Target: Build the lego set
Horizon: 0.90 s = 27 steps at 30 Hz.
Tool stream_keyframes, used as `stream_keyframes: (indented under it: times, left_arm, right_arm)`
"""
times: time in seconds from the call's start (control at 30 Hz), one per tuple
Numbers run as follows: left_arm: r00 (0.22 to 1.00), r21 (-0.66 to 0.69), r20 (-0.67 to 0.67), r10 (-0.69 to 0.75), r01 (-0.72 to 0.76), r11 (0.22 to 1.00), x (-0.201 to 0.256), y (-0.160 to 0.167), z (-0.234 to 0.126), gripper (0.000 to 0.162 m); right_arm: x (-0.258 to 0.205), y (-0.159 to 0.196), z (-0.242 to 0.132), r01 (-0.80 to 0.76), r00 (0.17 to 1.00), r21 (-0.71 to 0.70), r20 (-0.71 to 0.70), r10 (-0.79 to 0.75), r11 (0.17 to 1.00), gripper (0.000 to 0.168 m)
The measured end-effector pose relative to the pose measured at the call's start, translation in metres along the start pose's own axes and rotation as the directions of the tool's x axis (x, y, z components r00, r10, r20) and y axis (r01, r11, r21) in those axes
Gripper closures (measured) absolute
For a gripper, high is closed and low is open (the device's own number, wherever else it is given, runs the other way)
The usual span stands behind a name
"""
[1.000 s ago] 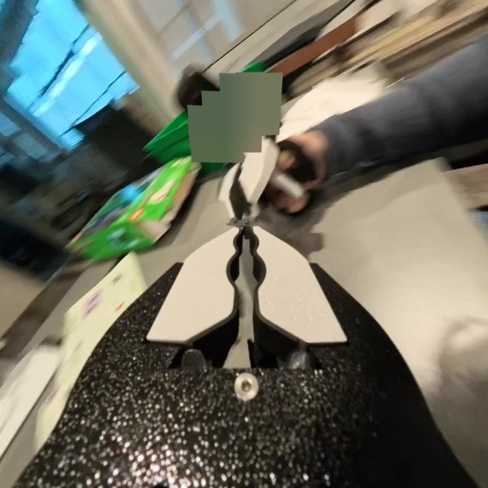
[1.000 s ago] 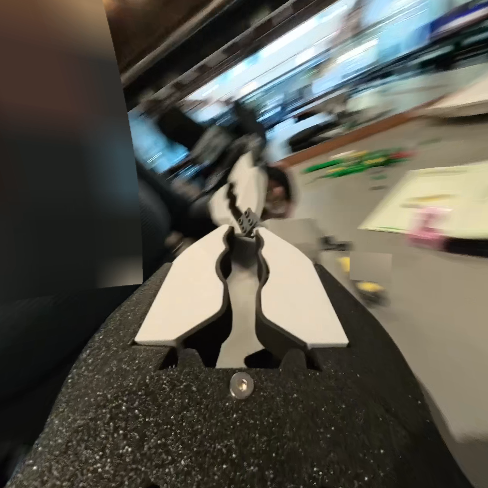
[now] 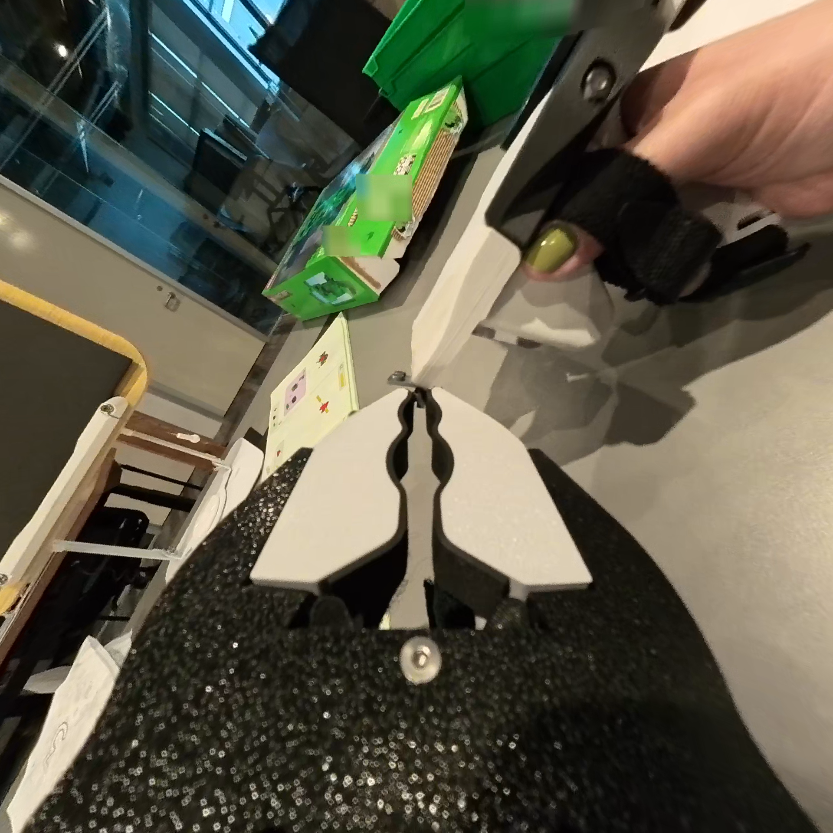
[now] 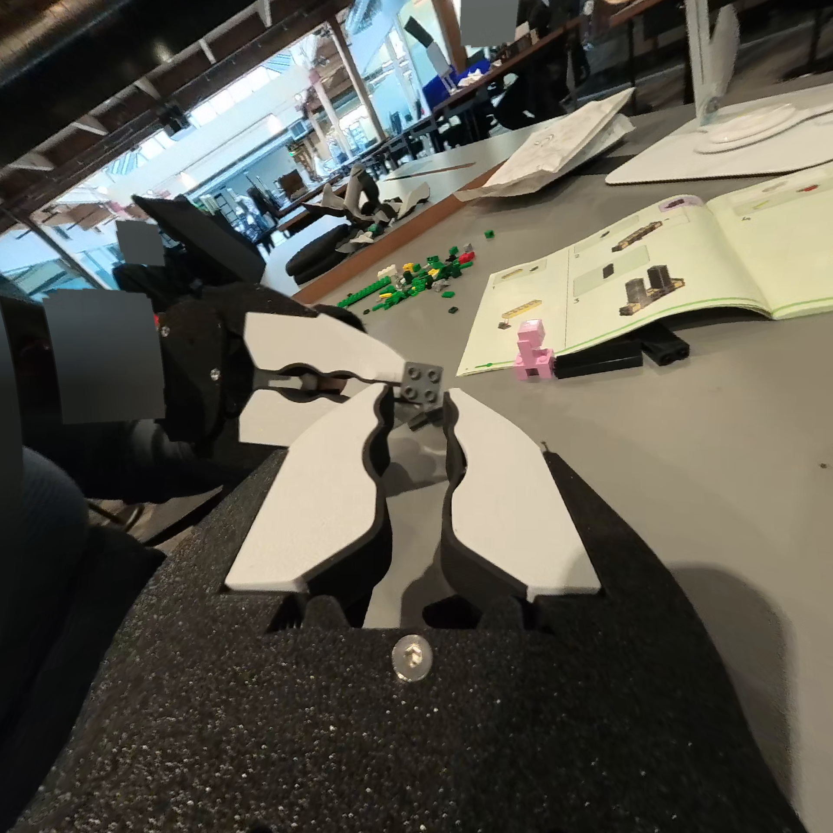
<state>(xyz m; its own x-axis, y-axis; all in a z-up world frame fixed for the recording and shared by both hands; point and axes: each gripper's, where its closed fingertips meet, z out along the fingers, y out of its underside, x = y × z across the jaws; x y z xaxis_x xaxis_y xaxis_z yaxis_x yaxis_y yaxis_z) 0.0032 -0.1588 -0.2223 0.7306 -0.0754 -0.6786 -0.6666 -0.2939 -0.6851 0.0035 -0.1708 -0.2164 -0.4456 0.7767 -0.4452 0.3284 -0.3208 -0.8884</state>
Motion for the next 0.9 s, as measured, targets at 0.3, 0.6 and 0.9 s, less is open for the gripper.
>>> stream_keyframes:
  times: [0.3, 0.6, 0.9]
  left_arm:
    - [1.000, 0.021, -0.010, -0.013, 0.013, 1.000, 0.002, -0.003, 0.000, 0.157]
    - [0.997, 0.106, -0.069, -0.020, 0.027, 0.994, 0.002, -0.006, -0.003, 0.151]
    - [0.996, 0.188, 0.002, 0.089, -0.088, 0.978, 0.002, -0.022, -0.009, 0.156]
  right_arm:
    - [0.002, 0.000, -0.002, -0.009, 1.000, -0.011, 0.011, 0.010, 1.000, 0.153]
    - [0.001, -0.008, -0.014, -0.122, 0.985, 0.036, 0.125, 0.117, 0.992, 0.153]
    - [-0.011, -0.006, -0.015, -0.228, 0.938, -0.001, 0.269, 0.220, 0.974, 0.153]
